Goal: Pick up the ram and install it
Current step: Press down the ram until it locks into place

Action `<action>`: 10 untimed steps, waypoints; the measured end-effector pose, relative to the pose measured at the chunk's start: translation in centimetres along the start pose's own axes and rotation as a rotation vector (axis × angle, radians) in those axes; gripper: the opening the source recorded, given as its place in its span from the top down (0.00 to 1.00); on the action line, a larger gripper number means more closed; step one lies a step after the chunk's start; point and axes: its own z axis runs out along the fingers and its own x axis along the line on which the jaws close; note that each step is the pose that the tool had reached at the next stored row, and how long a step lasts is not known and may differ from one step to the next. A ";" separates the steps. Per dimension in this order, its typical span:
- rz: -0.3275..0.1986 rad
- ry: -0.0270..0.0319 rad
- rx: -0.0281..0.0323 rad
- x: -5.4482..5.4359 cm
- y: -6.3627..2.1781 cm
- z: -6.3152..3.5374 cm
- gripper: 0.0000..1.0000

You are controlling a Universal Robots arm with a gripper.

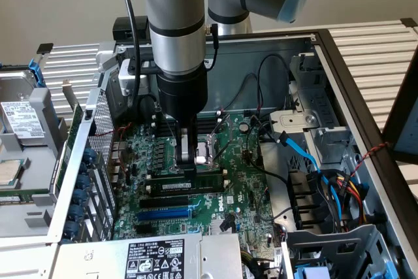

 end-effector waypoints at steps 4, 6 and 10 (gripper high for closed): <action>0.000 -0.0001 0.0000 0.0 0.03 0.03 0.89; 0.000 0.0000 0.0000 0.0 0.04 0.03 0.89; 0.000 0.0001 0.0000 0.1 0.05 0.04 0.89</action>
